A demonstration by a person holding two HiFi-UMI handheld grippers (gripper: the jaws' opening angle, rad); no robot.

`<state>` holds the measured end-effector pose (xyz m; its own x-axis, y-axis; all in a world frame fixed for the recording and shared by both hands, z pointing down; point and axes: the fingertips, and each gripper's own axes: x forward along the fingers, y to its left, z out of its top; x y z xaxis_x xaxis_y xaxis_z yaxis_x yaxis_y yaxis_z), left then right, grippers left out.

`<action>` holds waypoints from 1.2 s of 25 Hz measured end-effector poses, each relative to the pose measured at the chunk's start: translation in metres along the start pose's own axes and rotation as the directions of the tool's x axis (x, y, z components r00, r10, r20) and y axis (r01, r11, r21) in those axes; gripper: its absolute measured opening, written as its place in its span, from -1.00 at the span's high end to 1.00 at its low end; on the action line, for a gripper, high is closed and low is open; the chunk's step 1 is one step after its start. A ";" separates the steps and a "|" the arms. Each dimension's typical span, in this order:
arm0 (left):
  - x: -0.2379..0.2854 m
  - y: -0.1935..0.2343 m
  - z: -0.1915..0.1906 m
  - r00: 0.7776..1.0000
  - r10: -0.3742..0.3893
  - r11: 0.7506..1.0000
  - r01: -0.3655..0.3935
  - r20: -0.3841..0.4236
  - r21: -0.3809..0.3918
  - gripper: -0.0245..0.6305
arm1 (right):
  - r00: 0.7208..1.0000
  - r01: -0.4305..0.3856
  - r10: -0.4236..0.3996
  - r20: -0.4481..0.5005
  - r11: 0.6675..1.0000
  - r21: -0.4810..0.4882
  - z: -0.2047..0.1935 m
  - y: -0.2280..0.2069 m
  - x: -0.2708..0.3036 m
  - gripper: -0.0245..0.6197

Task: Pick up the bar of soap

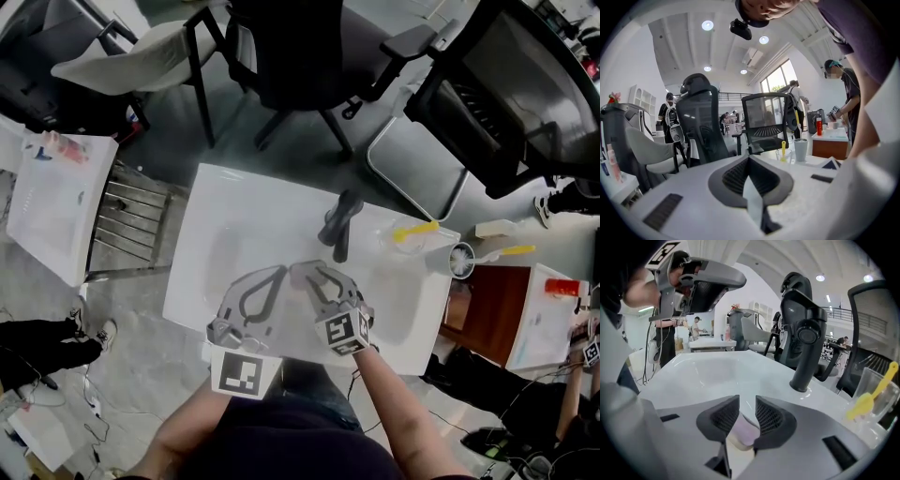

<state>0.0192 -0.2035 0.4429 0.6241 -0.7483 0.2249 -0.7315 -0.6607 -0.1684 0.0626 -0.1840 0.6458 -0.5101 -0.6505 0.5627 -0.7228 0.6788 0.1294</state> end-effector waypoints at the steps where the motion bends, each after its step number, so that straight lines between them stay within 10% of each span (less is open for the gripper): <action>1: 0.000 0.001 -0.001 1.000 0.001 1.000 -0.001 0.000 -0.001 0.93 | 1.000 -0.012 0.012 -0.018 1.000 -0.013 -0.004 0.001 0.004 0.56; 15: 0.005 0.006 -0.013 0.999 0.006 1.000 -0.007 -0.039 -0.027 0.93 | 0.937 -0.233 0.164 -0.309 0.951 -0.202 -0.054 0.015 0.035 0.43; 30: 0.000 0.013 -0.022 0.998 0.027 0.999 -0.029 -0.059 -0.044 0.93 | 0.857 -0.392 0.135 -0.498 0.797 -0.460 -0.077 0.028 0.057 0.32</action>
<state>0.0037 -0.2103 0.4614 0.5869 -0.7608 0.2769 -0.7608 -0.6352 -0.1326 0.0489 -0.1754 0.7440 -0.3026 -0.2961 0.9060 -0.1615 0.9527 0.2575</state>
